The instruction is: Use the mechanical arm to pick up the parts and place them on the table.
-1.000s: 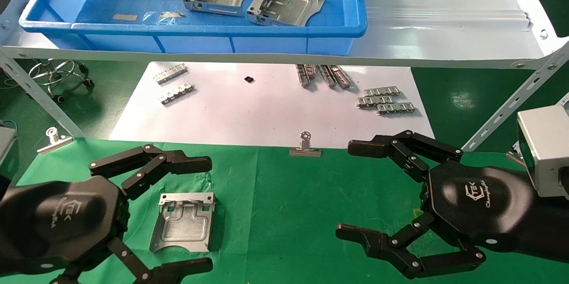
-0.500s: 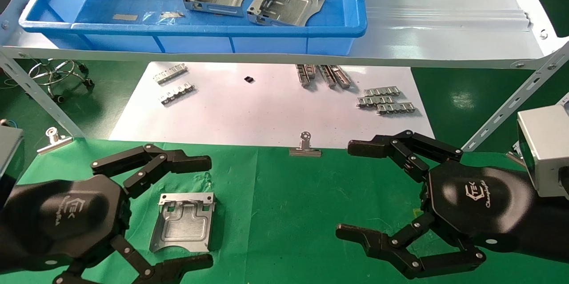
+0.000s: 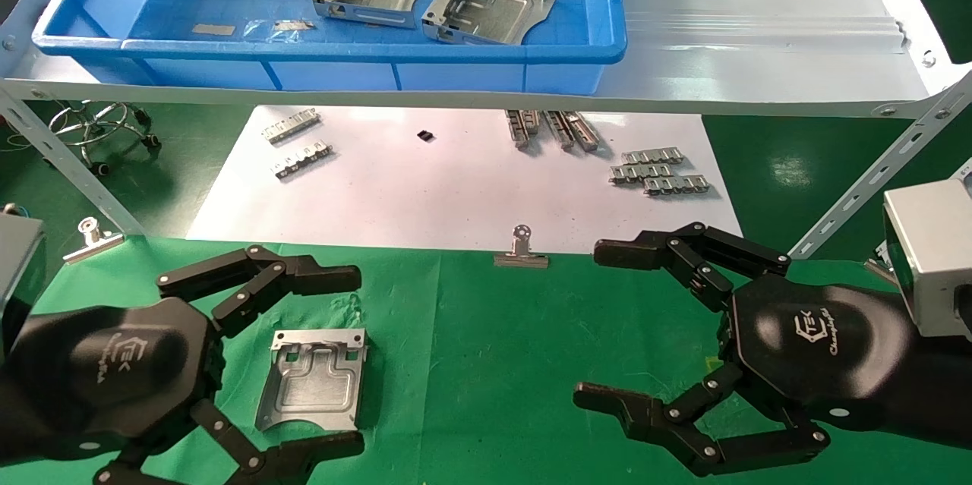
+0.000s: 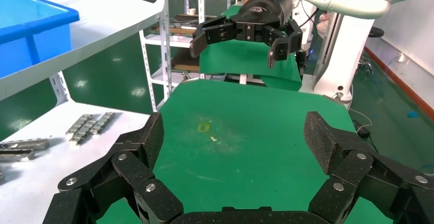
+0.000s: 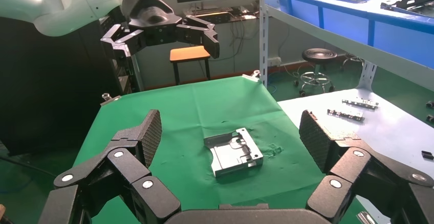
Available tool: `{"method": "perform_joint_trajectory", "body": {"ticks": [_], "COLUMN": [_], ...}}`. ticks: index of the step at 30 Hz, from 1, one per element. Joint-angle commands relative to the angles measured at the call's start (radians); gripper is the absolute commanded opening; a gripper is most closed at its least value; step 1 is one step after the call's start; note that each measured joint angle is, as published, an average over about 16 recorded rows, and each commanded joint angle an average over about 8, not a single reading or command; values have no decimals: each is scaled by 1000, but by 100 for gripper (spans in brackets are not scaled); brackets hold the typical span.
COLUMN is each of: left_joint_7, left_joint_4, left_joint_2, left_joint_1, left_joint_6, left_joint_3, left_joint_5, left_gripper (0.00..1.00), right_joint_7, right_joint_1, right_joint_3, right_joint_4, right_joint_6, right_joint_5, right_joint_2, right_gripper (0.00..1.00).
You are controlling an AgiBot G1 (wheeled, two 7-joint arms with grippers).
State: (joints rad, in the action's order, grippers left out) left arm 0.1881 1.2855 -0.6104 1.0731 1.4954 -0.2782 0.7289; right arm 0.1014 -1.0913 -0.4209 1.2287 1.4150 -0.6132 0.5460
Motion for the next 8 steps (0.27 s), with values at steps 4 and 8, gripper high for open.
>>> {"method": "perform_joint_trajectory", "body": {"ticks": [4,8], "left_joint_7": [0,-1], "left_joint_4": [-1,-1], "left_joint_2": [0,0], "left_joint_1": [1,1], "left_joint_6": [0,0], "left_joint_3": [-1,-1], "left_joint_5": [1,1], "left_gripper": [100,100], "right_joint_7": [0,0], "right_joint_1": [0,0], "right_joint_3": [0,0], "right_joint_4": [0,0], "right_joint_6": [0,0], "right_joint_5": [0,0], "right_joint_2": [0,0], "right_gripper": [100,100]}}
